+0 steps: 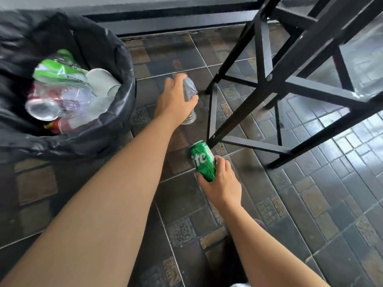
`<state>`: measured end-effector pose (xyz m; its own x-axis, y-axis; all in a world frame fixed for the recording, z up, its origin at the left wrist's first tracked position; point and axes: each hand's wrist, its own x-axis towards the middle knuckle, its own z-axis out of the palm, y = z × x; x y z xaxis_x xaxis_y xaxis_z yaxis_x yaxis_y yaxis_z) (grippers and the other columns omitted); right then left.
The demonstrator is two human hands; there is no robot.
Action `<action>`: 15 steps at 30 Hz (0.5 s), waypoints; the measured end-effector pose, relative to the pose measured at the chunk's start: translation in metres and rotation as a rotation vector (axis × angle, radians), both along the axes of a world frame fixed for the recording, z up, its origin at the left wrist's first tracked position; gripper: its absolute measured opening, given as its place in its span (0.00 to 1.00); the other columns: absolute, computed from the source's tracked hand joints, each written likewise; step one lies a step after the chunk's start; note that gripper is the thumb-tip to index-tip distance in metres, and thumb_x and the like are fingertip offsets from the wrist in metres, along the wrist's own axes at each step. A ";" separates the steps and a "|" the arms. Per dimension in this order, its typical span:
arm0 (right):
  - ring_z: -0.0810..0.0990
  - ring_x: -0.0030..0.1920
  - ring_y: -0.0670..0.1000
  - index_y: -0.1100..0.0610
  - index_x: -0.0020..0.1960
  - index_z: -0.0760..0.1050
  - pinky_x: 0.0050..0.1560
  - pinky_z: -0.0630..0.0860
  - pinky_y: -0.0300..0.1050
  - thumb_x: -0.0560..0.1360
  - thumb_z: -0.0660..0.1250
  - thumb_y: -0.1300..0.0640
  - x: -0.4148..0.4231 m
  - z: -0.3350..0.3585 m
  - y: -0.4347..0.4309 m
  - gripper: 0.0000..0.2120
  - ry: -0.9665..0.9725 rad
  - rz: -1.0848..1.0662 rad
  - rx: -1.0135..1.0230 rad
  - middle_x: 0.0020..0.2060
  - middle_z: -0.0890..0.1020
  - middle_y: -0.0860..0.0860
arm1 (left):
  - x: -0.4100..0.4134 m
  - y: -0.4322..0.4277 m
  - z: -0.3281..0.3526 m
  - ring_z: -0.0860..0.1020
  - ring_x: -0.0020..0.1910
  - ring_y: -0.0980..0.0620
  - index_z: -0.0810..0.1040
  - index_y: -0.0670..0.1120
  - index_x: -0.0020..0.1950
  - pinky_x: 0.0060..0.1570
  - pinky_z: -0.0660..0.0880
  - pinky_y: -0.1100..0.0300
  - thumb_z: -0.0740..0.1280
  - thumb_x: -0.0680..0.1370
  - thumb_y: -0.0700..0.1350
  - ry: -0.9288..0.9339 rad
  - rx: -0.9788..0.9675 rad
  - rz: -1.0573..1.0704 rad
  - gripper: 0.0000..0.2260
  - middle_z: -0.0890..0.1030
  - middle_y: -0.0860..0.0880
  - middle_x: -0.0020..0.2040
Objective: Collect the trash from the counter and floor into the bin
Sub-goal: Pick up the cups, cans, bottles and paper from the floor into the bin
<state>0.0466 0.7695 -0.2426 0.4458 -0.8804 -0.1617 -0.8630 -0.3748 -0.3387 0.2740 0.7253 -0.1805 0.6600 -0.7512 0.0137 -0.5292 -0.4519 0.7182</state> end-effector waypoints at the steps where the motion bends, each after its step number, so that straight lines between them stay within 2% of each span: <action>1: 0.77 0.59 0.53 0.49 0.69 0.63 0.46 0.76 0.51 0.72 0.66 0.37 0.010 0.007 0.000 0.31 -0.032 0.011 -0.004 0.60 0.74 0.47 | 0.004 0.004 0.011 0.75 0.59 0.41 0.66 0.52 0.69 0.52 0.72 0.51 0.67 0.77 0.54 -0.008 -0.031 -0.001 0.23 0.70 0.45 0.65; 6: 0.78 0.58 0.52 0.45 0.70 0.61 0.48 0.77 0.52 0.72 0.64 0.35 0.067 0.046 -0.004 0.31 -0.207 0.009 -0.037 0.62 0.74 0.45 | 0.031 0.019 0.066 0.75 0.61 0.46 0.65 0.49 0.71 0.55 0.72 0.54 0.67 0.77 0.55 -0.077 -0.198 0.051 0.25 0.74 0.46 0.65; 9: 0.79 0.57 0.54 0.45 0.69 0.61 0.49 0.75 0.52 0.72 0.65 0.36 0.097 0.071 -0.008 0.30 -0.351 -0.086 -0.047 0.62 0.75 0.45 | 0.047 0.031 0.095 0.75 0.62 0.48 0.66 0.48 0.72 0.57 0.74 0.53 0.67 0.77 0.55 -0.099 -0.334 0.117 0.26 0.76 0.47 0.65; 12: 0.80 0.54 0.52 0.47 0.67 0.62 0.46 0.72 0.48 0.71 0.66 0.37 0.128 0.098 -0.014 0.29 -0.529 -0.178 -0.010 0.57 0.78 0.44 | 0.068 0.050 0.118 0.74 0.62 0.49 0.66 0.48 0.73 0.58 0.73 0.56 0.66 0.77 0.56 -0.112 -0.418 0.255 0.27 0.76 0.46 0.64; 15: 0.80 0.52 0.52 0.50 0.66 0.62 0.48 0.74 0.48 0.70 0.67 0.40 0.163 0.126 -0.015 0.29 -0.710 -0.122 0.017 0.58 0.76 0.47 | 0.096 0.082 0.128 0.73 0.64 0.48 0.65 0.50 0.75 0.60 0.71 0.56 0.64 0.77 0.59 -0.158 -0.427 0.432 0.29 0.74 0.47 0.64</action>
<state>0.2091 0.7545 -0.1170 0.3470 -0.9306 0.1164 -0.4678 -0.2793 -0.8385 0.3699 0.8076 -0.0528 0.8685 -0.3234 0.3758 -0.4770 -0.3389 0.8109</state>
